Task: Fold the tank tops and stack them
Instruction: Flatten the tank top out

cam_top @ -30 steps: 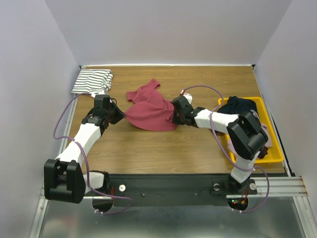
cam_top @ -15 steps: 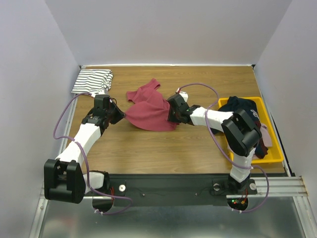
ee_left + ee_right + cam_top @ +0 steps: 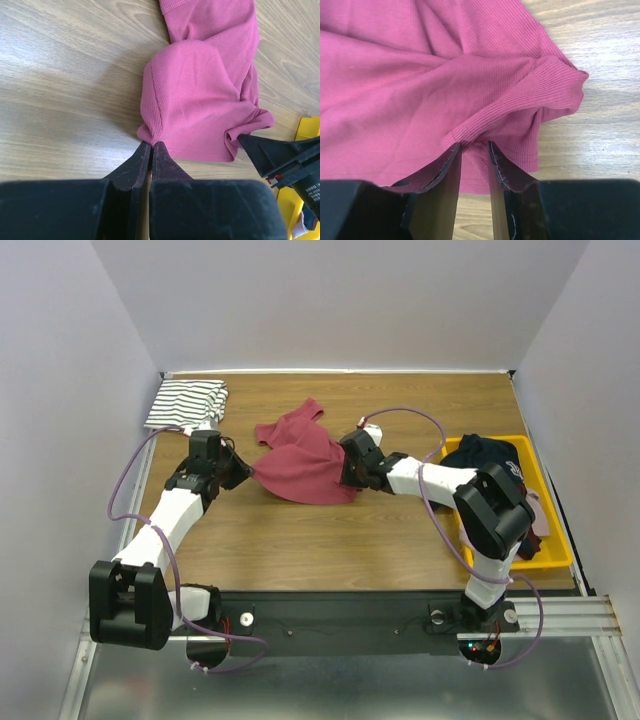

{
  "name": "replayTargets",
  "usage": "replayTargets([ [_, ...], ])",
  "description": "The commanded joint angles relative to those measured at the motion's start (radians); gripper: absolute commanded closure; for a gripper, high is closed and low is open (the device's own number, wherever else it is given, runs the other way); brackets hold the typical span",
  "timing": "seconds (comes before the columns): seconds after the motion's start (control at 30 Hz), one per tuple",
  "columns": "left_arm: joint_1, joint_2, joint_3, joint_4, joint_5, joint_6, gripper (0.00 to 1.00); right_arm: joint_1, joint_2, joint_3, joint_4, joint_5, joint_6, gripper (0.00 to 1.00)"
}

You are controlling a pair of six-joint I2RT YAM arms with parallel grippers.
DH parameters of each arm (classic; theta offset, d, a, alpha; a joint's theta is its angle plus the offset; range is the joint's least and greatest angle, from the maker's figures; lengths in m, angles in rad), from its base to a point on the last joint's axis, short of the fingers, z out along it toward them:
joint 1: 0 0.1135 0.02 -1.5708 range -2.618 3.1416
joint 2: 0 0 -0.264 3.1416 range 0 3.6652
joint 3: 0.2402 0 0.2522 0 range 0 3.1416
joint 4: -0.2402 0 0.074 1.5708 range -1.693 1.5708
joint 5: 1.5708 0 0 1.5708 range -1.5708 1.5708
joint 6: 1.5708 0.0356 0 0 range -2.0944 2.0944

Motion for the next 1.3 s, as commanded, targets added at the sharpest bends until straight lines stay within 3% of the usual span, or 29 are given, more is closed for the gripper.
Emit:
replayTargets([
  [0.0,0.008,0.002,-0.014,0.027,0.01,0.021,1.0,0.014,-0.054,-0.023,0.011,0.042,-0.002,0.67],
  [1.0,0.012,-0.005,-0.022,0.033,0.016,0.021,1.0,0.014,0.061,0.074,-0.003,0.047,-0.021,0.68],
  [1.17,0.016,-0.008,-0.024,0.033,0.018,0.023,1.0,0.014,0.047,0.063,-0.01,0.066,-0.021,0.88],
  [1.27,0.019,-0.009,-0.024,0.033,0.018,0.023,1.0,0.014,0.03,0.054,-0.013,0.082,-0.025,0.94],
])
